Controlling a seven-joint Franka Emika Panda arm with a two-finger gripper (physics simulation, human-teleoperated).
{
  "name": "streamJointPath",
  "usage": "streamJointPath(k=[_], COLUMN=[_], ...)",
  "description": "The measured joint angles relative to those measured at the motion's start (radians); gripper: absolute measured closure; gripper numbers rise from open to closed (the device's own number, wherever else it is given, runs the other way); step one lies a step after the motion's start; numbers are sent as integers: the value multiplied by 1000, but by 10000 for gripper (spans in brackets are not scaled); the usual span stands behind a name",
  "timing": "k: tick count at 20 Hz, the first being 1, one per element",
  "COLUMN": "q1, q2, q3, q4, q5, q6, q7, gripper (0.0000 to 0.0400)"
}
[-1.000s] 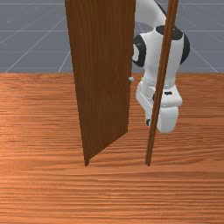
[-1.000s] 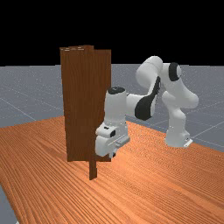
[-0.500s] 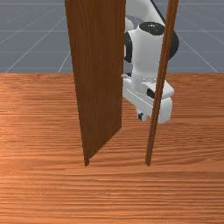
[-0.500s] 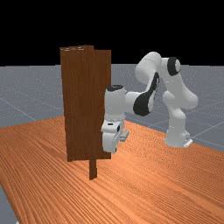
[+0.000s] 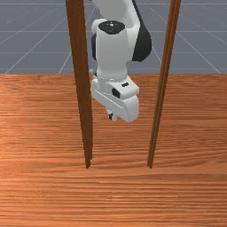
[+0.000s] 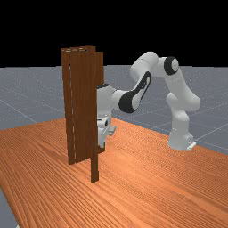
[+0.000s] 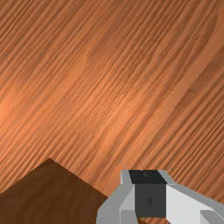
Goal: Open the door
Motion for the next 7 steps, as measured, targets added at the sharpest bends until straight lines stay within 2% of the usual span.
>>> streamJointPath(k=[7], q1=[-82], q2=[14], q3=[-10], q4=[26], q5=[8], q6=[-10], q7=[-154], gripper=[400])
